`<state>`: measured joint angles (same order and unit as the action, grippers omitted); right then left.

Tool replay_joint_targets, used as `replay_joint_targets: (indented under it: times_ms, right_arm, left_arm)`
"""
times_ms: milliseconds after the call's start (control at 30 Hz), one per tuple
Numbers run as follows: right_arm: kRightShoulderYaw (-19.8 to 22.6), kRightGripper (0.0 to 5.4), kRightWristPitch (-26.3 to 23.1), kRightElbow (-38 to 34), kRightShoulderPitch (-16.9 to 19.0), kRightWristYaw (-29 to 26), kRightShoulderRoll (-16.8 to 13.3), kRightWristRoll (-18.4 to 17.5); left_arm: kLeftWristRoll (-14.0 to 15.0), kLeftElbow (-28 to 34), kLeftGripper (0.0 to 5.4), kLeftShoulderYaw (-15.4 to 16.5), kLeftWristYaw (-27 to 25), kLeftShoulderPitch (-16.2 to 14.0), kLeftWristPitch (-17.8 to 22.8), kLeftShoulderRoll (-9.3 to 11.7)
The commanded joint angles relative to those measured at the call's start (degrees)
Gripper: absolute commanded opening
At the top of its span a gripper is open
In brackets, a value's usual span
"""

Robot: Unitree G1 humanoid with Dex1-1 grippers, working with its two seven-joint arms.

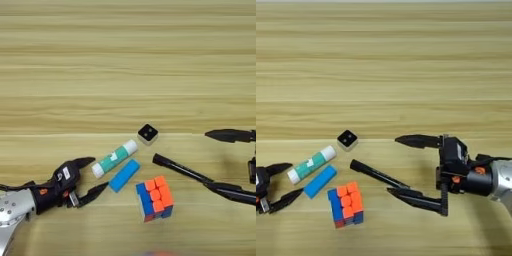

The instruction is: Move the objects on the table

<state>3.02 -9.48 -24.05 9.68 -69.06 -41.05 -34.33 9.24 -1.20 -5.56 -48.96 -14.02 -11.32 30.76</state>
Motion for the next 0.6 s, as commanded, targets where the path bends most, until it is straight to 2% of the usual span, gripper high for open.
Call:
replay_joint_targets:
  times_ms: [33, 100, 300, 433, 600]
  right_arm:
    - [-1.7, 5.4, 1.1, 0.1, 0.7, 0.7, 0.5, 2.3]
    - [-2.2, 5.4, 1.1, -0.1, 0.9, 0.9, 0.7, 2.7]
    - [-4.8, 5.4, 3.3, 1.0, 2.0, 2.1, 1.4, 6.8]
    - [-6.3, 5.4, 4.0, 0.8, 2.5, 3.0, 2.1, 7.7]
    - [-7.9, 5.4, 4.4, 0.4, 2.9, 4.0, 3.2, 8.2]
  left_arm:
    - [2.3, 2.5, 4.26, 1.9, -1.3, -0.1, 0.6, 1.7]
    - [3.0, 3.3, 4.38, 2.4, -1.8, -0.4, 0.6, 1.9]
    - [8.8, 8.8, 4.95, 4.1, -3.9, -2.1, 3.4, 2.5]
    - [10.5, 11.3, 5.35, 4.7, -4.5, -3.0, 4.7, 2.9]
    - [14.1, 15.9, 5.38, 5.1, -6.0, -4.7, 6.6, 2.9]
